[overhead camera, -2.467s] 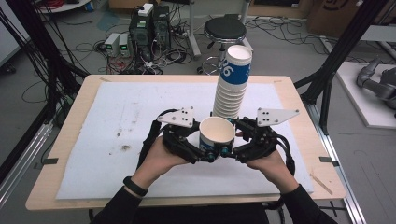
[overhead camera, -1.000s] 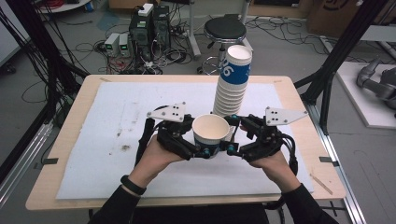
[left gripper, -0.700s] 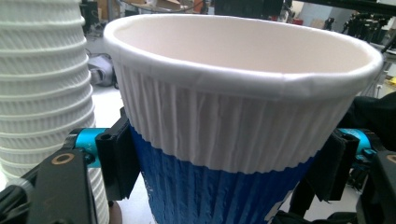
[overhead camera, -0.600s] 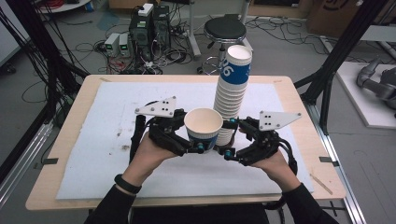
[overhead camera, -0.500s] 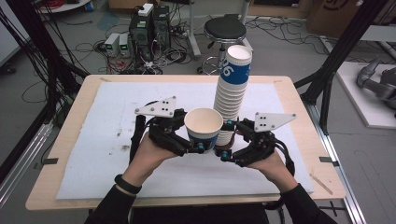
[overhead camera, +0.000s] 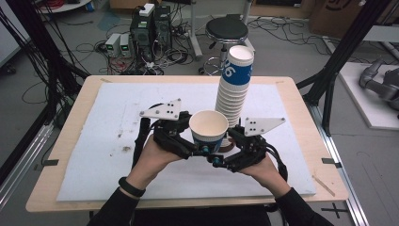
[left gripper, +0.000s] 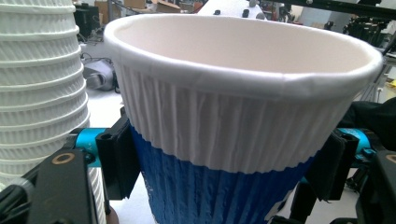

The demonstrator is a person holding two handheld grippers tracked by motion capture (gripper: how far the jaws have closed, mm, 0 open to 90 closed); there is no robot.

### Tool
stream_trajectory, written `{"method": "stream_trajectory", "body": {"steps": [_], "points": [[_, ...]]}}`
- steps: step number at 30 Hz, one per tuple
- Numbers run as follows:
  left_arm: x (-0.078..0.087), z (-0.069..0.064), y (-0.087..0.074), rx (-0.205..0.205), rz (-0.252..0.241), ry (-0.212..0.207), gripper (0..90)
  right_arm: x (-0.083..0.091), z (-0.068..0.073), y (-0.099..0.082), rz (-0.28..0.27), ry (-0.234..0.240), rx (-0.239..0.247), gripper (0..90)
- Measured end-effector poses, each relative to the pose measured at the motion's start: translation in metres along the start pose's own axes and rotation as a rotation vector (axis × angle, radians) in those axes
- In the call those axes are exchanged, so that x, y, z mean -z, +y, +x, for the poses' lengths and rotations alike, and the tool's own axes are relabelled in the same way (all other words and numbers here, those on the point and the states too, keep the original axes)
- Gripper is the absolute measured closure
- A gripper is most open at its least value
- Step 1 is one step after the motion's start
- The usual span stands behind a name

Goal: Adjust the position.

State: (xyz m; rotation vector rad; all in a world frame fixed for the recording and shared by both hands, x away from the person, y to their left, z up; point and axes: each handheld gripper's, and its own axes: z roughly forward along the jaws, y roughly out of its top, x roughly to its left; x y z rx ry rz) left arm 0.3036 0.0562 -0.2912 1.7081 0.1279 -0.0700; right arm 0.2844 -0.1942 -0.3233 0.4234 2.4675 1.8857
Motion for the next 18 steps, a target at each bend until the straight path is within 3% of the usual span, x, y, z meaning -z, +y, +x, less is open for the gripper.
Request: {"method": "stream_trajectory", "body": {"steps": [2, 5, 18], "points": [[-0.0013, -0.0001, -0.0004, -0.001, 0.001, 0.001, 24.8, -0.0017, 0.0003, -0.0001, -0.001, 0.001, 0.0, 19.7], [-0.0029, 0.0002, -0.0015, 0.002, 0.004, -0.002, 24.8, -0.0024, 0.0006, -0.0003, -0.001, 0.008, 0.0, 29.5], [-0.0005, -0.0033, 0.0022, -0.01, -0.011, 0.007, 17.7, -0.0023, 0.0003, -0.0005, 0.007, 0.017, 0.021, 30.4]]}}
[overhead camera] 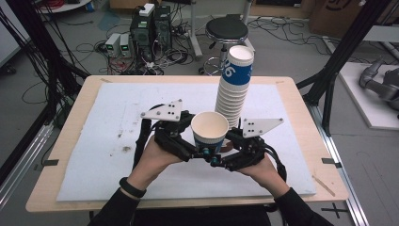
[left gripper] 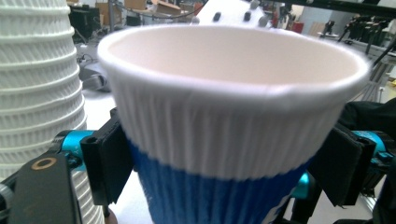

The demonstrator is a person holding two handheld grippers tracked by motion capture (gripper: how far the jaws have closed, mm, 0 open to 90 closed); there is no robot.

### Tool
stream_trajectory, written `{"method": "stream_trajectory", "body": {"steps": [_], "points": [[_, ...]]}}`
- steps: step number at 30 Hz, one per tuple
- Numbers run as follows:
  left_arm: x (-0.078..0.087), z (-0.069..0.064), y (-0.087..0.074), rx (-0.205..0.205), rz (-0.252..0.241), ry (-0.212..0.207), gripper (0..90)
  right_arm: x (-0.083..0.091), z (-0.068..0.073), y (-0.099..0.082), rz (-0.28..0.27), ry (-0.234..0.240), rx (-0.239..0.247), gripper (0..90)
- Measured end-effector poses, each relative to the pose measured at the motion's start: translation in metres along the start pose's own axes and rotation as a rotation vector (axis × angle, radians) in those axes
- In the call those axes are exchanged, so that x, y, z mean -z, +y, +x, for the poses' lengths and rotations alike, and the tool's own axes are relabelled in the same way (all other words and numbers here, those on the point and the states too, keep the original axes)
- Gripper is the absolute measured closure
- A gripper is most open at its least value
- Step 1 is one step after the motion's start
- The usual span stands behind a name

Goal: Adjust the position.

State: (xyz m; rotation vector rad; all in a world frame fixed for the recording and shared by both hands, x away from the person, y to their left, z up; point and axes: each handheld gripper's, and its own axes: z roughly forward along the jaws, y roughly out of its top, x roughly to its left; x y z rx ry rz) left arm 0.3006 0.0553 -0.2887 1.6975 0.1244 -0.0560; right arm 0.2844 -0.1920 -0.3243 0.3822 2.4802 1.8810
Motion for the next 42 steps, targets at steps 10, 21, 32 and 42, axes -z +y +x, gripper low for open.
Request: {"method": "stream_trajectory", "body": {"steps": [10, 21, 32, 42], "points": [[0.0022, 0.0008, 0.0008, 0.006, -0.019, -0.002, 20.9, -0.0023, 0.0014, -0.0005, 0.014, -0.005, 0.008, 30.4], [-0.0003, 0.0026, -0.0021, 0.013, -0.012, -0.006, 22.9, 0.0001, 0.0011, 0.0007, -0.031, 0.009, -0.032, 21.6], [-0.0024, 0.003, -0.0043, 0.01, -0.003, -0.014, 22.1, 0.0016, 0.0008, 0.0014, -0.043, 0.001, -0.025, 27.9], [-0.0018, 0.0014, -0.0023, 0.02, -0.006, -0.009, 16.4, 0.0012, 0.001, 0.0012, -0.018, -0.002, -0.006, 28.0]]}}
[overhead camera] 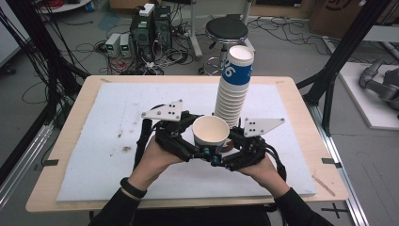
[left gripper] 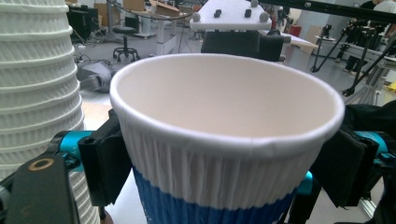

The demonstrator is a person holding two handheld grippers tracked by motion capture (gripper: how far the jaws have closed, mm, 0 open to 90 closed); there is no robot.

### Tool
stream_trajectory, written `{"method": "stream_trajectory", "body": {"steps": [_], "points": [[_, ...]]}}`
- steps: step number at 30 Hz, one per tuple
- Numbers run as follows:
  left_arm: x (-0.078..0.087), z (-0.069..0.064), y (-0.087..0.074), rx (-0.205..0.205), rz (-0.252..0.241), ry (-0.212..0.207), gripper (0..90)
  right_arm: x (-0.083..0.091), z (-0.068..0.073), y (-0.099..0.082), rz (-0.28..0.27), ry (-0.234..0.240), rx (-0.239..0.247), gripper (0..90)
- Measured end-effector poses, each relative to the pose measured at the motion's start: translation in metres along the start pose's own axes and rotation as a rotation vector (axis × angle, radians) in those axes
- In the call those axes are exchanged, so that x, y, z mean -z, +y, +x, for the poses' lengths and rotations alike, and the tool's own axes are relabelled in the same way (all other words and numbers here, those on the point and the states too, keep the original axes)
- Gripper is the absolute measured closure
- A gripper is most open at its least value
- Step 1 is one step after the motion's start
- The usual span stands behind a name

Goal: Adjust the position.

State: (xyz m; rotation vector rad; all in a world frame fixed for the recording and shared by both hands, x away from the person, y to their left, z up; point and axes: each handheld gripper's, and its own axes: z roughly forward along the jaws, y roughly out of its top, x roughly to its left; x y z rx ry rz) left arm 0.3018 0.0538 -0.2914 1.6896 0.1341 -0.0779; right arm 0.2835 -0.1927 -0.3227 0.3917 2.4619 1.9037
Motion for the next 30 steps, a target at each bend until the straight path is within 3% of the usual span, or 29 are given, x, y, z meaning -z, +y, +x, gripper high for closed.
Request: {"method": "stream_trajectory", "body": {"steps": [16, 20, 30], "points": [[0.003, 0.001, 0.0, -0.002, -0.01, -0.002, 20.1, -0.002, 0.0, -0.001, 0.015, -0.002, 0.005, 27.7], [0.003, 0.001, 0.0, -0.005, -0.006, -0.001, 20.3, -0.001, 0.0, 0.0, 0.012, 0.013, 0.006, 20.8], [0.01, 0.002, 0.001, -0.01, -0.005, 0.01, 20.4, 0.016, -0.005, 0.001, -0.011, -0.005, 0.039, 20.0]]}}
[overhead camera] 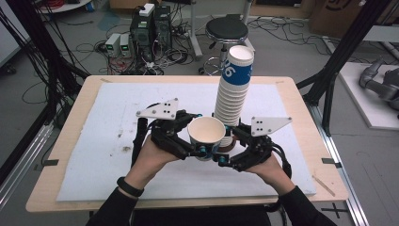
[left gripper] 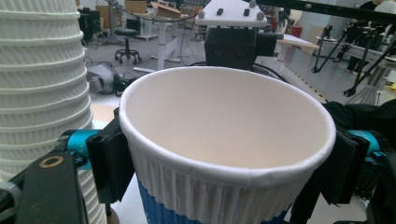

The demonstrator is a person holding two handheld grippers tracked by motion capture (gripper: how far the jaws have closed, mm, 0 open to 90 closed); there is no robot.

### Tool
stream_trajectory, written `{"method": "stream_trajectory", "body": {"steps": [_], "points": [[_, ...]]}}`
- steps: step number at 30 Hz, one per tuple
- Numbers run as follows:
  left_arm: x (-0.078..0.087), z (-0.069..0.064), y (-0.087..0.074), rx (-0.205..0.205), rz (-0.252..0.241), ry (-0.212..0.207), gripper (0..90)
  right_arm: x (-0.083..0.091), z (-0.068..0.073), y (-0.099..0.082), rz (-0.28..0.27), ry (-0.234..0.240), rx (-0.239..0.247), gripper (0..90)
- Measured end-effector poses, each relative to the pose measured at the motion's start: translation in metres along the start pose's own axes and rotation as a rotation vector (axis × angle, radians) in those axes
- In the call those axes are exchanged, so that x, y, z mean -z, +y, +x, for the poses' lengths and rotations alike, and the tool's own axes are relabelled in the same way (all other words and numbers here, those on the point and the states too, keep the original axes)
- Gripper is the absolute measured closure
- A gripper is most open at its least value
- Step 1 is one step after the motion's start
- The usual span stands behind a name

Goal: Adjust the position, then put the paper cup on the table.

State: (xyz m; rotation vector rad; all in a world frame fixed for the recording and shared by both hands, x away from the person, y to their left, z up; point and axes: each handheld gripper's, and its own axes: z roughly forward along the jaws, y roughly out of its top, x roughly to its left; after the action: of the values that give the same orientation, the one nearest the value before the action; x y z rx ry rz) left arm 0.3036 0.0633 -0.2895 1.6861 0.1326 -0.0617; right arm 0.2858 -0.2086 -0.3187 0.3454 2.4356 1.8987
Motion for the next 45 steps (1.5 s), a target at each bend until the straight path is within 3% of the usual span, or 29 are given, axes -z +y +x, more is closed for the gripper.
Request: {"method": "stream_trajectory", "body": {"steps": [10, 20, 31, 45], "points": [[0.008, 0.003, -0.001, -0.006, 0.005, 0.028, 20.4, 0.032, -0.009, -0.001, -0.038, -0.07, 0.045, 20.0], [0.021, 0.007, -0.005, 0.007, -0.005, 0.064, 20.4, 0.059, -0.015, -0.004, -0.054, -0.139, 0.047, 20.0], [0.021, 0.006, -0.004, 0.001, -0.001, 0.06, 20.4, 0.07, -0.019, -0.005, -0.067, -0.174, 0.035, 20.0], [0.033, 0.005, -0.004, -0.006, -0.003, 0.129, 20.5, 0.082, -0.029, -0.006, -0.117, -0.195, 0.014, 20.1]]}}
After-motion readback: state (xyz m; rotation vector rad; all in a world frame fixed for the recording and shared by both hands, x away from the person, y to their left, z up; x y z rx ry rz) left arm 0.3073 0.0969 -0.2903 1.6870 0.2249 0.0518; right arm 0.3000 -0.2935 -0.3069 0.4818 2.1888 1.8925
